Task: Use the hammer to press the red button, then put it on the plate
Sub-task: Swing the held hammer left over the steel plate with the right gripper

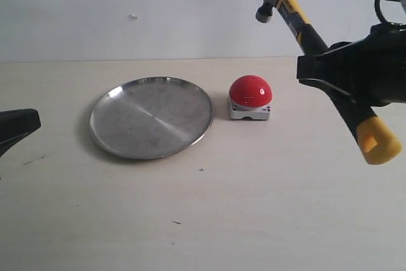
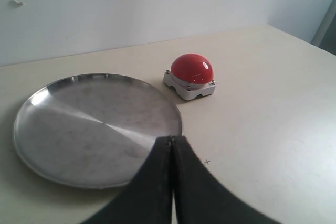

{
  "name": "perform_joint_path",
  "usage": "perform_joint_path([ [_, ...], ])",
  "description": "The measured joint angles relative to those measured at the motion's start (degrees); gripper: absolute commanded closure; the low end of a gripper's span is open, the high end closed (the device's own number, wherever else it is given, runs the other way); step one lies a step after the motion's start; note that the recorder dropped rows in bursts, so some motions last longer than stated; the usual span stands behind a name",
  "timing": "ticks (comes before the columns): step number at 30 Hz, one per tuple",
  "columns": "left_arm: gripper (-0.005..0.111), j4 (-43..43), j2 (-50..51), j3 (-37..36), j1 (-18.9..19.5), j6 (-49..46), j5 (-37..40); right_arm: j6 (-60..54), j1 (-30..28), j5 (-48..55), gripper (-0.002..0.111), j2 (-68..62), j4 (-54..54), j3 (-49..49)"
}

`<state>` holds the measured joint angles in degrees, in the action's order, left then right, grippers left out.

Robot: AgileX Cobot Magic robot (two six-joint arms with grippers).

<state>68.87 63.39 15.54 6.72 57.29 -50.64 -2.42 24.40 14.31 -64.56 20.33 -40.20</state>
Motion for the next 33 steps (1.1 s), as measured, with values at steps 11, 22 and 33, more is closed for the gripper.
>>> perform_joint_path([
  [11, 0.107, 0.00, 0.00, 0.00, 0.00, -0.10, 0.00, 0.13, 13.92, -12.07, 0.108, -7.86, 3.10, -0.35],
  [22, 0.107, 0.00, 0.00, 0.00, 0.00, -0.10, 0.00, 1.52, 14.03, -3.17, 0.108, -16.06, 4.16, -18.65],
  [33, 0.107, 0.00, 0.00, 0.00, 0.00, -0.10, 0.00, -24.17, 14.03, 7.36, 0.108, -27.04, 27.57, -25.37],
])
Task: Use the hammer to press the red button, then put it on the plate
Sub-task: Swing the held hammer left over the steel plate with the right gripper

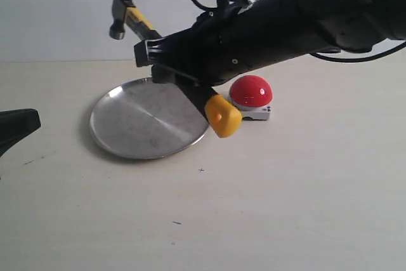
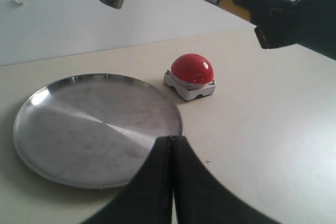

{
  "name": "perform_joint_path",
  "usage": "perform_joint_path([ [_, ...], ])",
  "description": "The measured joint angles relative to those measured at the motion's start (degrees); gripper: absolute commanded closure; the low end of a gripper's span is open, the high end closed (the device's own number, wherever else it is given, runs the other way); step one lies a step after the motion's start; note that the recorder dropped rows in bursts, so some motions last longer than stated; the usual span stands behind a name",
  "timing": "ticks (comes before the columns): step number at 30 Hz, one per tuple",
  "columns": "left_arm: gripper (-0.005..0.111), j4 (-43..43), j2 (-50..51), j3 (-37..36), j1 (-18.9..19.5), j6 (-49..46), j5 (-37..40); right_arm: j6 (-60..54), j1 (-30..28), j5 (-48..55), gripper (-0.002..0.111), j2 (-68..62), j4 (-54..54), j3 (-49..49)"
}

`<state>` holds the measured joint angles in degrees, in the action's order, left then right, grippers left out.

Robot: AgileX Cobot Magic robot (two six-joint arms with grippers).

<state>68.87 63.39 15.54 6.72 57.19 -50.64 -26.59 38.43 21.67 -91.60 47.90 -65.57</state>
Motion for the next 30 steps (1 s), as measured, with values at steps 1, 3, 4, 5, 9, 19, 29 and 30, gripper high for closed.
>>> perform_joint_path([
  [1, 0.107, 0.00, 0.00, 0.00, 0.00, 0.00, 0.00, -6.12, 0.00, 0.88, 0.108, -0.08, 4.83, 0.00],
  [3, 0.107, 0.00, 0.00, 0.00, 0.00, 0.00, 0.00, -18.30, 0.00, 2.65, 0.108, -0.13, 14.30, 0.00],
  [4, 0.107, 0.00, 0.00, 0.00, 0.00, 0.00, 0.00, -24.62, 0.12, 3.27, 0.108, -0.13, 20.31, 0.00],
  [5, 0.107, 0.00, 0.00, 0.00, 0.00, 0.00, 0.00, -29.89, 0.12, 3.64, 0.108, -0.13, 25.76, 0.15],
  [9, 0.107, 0.00, 0.00, 0.00, 0.00, 0.00, 0.00, -50.46, 0.20, 4.88, 0.108, -0.39, 45.90, 1.64],
  [19, 0.107, 0.00, 0.00, 0.00, 0.00, 0.00, 0.00, -51.26, 0.20, -5.16, 0.108, -10.26, 50.27, 2.46],
  [29, 0.107, 0.00, 0.00, 0.00, 0.00, 0.00, 0.00, -53.61, 0.20, -9.60, 0.108, -10.97, 51.75, 2.68],
  [30, 0.107, 0.00, 0.00, 0.00, 0.00, 0.00, 0.00, -53.61, 0.20, -9.48, 0.108, -10.97, 51.75, 2.68],
])
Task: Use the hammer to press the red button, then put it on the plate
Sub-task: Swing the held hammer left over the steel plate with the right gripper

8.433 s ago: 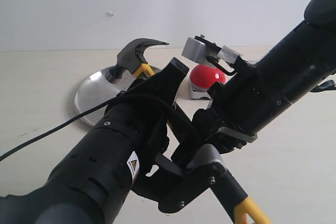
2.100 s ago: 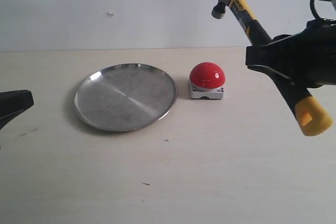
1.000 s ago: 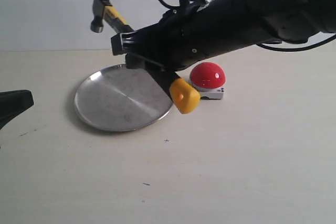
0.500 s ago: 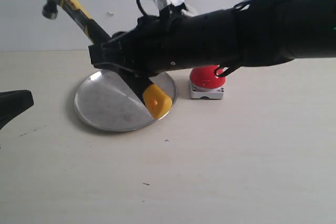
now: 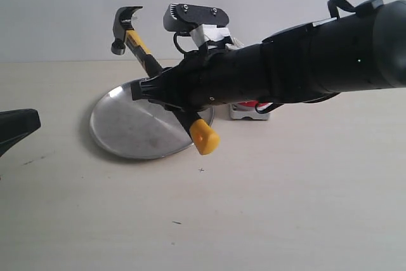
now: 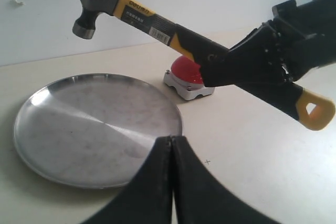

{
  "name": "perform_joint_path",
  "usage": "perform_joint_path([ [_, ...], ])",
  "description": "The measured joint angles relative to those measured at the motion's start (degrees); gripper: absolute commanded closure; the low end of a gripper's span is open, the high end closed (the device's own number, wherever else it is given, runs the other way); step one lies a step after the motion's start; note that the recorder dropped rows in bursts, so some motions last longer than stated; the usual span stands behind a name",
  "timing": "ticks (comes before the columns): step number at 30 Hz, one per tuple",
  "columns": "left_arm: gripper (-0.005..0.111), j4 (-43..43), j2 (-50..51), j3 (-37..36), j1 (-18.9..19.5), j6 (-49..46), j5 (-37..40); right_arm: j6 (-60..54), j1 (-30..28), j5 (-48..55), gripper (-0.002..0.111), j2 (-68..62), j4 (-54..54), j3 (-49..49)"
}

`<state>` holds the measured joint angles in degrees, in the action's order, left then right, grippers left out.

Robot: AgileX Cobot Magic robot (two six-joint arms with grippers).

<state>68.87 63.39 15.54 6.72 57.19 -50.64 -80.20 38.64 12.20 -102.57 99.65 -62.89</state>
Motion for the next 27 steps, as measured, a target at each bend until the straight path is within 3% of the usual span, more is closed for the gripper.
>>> perform_joint_path([
  [7, 0.107, 0.00, 0.00, 0.00, 0.00, 0.00, 0.00, 0.25, 0.00, 1.23, 0.108, 0.22, -1.76, 0.63],
  [12, 0.107, 0.00, 0.00, 0.00, 0.00, 0.00, 0.00, 20.45, 3.69, -9.29, 0.108, 0.22, -28.90, 1.29],
  [15, 0.107, 0.00, 0.00, 0.00, 0.00, 0.00, 0.00, 46.69, 3.98, -12.78, 0.108, 0.22, -50.78, 1.50],
  [18, 0.107, 0.00, 0.00, 0.00, 0.00, 0.00, 0.00, 78.54, 3.84, -16.17, 0.108, 0.22, -80.09, 1.50],
  [19, 0.107, 0.00, 0.00, 0.00, 0.00, 0.00, 0.00, 102.19, 3.41, -19.05, 0.108, -0.64, -99.65, 1.50],
  [20, 0.107, 0.00, 0.00, 0.00, 0.00, 0.00, 0.00, 111.16, 3.12, -21.15, 0.108, -1.47, -106.57, 1.50],
  [21, 0.107, 0.00, 0.00, 0.00, 0.00, 0.00, 0.00, 130.30, 1.50, -27.09, 0.108, -3.72, -120.99, 1.50],
  [23, 0.107, 0.00, 0.00, 0.00, 0.00, 0.00, 0.00, 145.28, -0.63, -34.96, 0.108, -6.87, -130.41, 1.38],
  [27, 0.107, 0.00, 0.00, 0.00, 0.00, 0.00, 0.00, 153.54, -3.47, -41.78, 0.108, -13.60, -134.54, -0.74],
])
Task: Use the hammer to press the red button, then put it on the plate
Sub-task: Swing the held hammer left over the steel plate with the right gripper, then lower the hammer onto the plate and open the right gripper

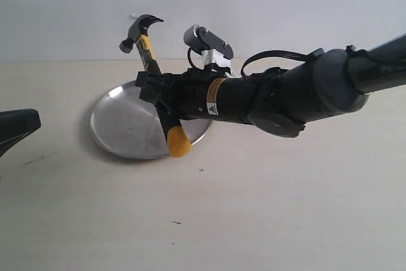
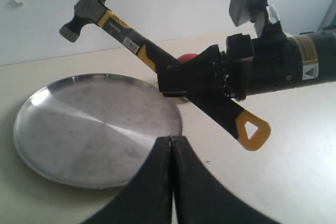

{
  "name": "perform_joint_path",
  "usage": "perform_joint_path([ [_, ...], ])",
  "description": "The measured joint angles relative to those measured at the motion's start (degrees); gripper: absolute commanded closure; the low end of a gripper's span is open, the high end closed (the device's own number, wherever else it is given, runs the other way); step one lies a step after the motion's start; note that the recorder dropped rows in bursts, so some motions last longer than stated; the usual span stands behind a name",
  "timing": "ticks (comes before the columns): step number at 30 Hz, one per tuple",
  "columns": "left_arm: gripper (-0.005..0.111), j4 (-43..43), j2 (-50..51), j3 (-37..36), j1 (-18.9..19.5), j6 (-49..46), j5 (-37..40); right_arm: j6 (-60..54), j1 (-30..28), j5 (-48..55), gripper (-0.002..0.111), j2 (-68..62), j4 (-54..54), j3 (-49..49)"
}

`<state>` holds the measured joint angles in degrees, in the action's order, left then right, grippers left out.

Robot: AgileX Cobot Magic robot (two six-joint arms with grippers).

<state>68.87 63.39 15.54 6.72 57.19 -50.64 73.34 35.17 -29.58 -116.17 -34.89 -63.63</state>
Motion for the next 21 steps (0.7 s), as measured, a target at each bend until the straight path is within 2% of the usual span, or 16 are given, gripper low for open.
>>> perform_joint_path([
  [9, 0.107, 0.00, 0.00, 0.00, 0.00, 0.00, 0.00, 11.51, -1.31, -6.54, 0.108, -10.47, -0.46, -7.36],
  [21, 0.107, 0.00, 0.00, 0.00, 0.00, 0.00, 0.00, 13.31, -1.31, -7.04, 0.108, -17.33, 0.04, -12.85],
])
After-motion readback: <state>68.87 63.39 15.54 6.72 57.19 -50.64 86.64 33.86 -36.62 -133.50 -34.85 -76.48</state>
